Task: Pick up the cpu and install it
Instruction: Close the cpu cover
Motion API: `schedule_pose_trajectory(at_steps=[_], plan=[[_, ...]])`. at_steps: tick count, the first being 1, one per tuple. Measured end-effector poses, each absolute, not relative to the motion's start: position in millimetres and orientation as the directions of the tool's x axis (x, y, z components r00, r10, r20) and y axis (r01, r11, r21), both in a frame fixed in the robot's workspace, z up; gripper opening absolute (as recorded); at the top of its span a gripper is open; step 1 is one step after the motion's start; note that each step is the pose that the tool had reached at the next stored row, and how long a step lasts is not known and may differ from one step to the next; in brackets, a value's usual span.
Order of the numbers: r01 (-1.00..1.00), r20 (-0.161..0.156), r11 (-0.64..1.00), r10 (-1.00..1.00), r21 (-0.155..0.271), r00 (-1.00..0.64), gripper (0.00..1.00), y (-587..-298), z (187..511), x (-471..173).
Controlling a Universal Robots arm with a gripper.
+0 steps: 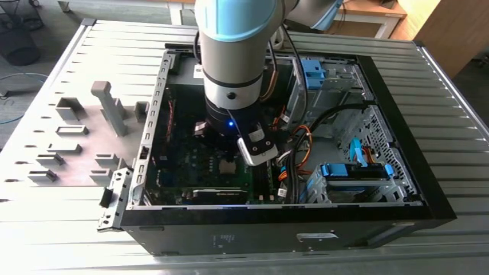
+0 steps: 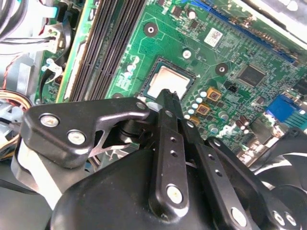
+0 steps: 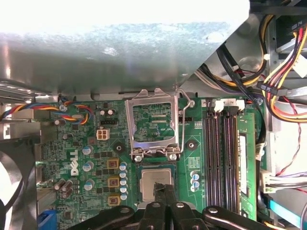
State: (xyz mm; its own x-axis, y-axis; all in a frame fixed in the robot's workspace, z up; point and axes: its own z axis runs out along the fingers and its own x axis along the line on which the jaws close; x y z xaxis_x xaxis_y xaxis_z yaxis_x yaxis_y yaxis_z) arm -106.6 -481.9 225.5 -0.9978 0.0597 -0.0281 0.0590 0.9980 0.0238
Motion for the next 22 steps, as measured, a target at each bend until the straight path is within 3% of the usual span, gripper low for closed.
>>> schedule_pose_trajectory(at_steps=[22], plan=[[-0.006,-0.028,1.0,-0.005,0.024,-1.0,0.11,-480.8,225.2,-93.1]])
